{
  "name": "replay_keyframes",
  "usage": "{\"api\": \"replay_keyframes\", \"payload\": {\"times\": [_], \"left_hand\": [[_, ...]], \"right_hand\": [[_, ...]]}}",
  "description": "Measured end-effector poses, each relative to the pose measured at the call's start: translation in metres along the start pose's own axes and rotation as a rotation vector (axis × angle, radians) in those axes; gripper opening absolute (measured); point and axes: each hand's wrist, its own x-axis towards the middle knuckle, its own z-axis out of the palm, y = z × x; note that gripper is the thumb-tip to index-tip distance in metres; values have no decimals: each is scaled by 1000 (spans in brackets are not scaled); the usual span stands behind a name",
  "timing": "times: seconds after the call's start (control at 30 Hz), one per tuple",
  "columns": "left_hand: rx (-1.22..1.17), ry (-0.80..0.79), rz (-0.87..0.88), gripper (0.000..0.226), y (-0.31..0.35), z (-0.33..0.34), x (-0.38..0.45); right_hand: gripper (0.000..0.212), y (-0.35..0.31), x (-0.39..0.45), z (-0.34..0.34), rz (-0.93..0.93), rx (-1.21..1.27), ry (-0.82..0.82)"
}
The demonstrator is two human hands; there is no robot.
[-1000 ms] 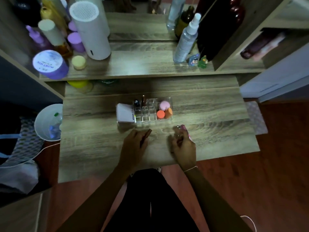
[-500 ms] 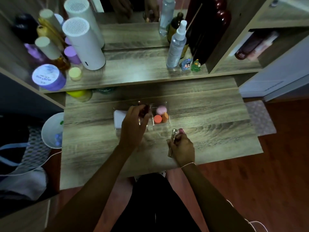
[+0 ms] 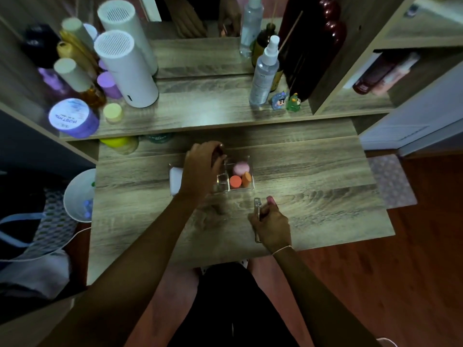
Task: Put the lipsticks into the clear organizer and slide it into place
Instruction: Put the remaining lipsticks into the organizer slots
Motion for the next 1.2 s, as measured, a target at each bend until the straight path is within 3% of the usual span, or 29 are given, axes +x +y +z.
{"api": "replay_keyframes", "payload": {"times": [0.37, 0.8, 0.9, 1.2], "left_hand": [[145, -95, 25, 26, -11, 14, -2], [293, -179, 49, 31, -17, 17, 8], [287, -171, 52, 33, -17, 17, 9], [248, -117, 67, 36, -13, 11, 8]], "right_hand": [[24, -4, -2, -3, -25, 31, -40], [27, -18, -2, -3, -67, 22, -32], [38, -22, -4, -6, -89, 18, 2], [29, -36, -10, -6, -159, -2, -12]]}}
